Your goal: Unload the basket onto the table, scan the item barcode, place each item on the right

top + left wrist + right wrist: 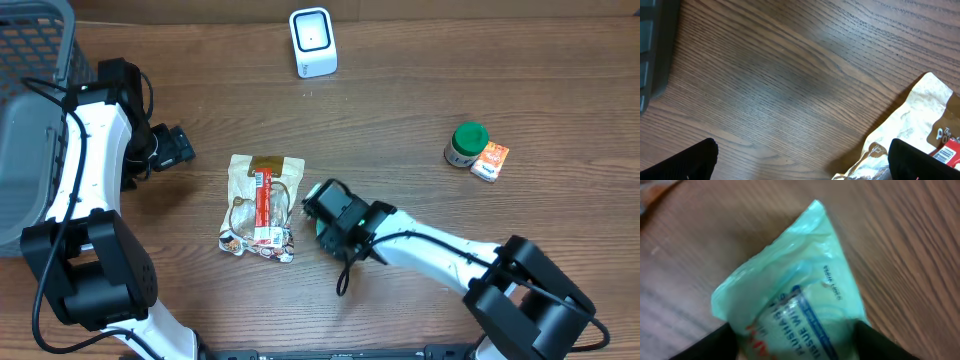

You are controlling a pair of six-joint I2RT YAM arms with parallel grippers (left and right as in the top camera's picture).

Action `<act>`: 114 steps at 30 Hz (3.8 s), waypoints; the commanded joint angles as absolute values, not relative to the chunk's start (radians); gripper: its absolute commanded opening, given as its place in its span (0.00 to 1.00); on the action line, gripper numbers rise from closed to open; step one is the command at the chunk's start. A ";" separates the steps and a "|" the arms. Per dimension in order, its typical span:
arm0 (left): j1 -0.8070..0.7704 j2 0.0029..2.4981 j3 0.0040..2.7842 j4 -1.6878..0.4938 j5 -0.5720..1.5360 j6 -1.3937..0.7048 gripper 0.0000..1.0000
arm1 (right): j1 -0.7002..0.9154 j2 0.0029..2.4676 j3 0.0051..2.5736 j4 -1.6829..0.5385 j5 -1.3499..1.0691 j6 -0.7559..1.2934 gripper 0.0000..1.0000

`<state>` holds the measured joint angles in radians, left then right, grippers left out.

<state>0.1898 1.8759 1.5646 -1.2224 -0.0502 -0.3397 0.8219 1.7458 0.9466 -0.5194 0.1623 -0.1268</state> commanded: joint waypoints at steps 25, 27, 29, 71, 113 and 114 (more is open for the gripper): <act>0.186 1.857 1.579 -1.221 -0.059 -0.336 1.00 | 0.672 1.729 0.917 -0.609 0.155 -0.065 0.91; 0.186 1.857 1.579 -1.221 -0.059 -0.336 1.00 | 0.672 1.729 0.914 -0.610 0.131 -0.064 0.75; 0.186 1.857 1.579 -1.221 -0.059 -0.336 1.00 | 0.672 1.729 0.924 -0.615 0.065 -0.064 0.64; 0.186 1.857 1.579 -1.221 -0.059 -0.336 1.00 | 0.228 1.521 1.199 -0.861 -1.511 -0.061 0.24; 0.186 1.857 1.579 -1.221 -0.059 -0.336 1.00 | 0.378 1.569 0.902 -0.568 -0.237 0.275 0.04; 0.186 1.857 1.579 -1.221 -0.059 -0.336 1.00 | 0.384 1.573 0.884 -0.543 -0.228 0.290 0.04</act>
<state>0.1898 1.8759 1.5646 -1.2228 -0.0498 -0.3397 0.3630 1.5639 0.9386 -0.5949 -0.2512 0.2436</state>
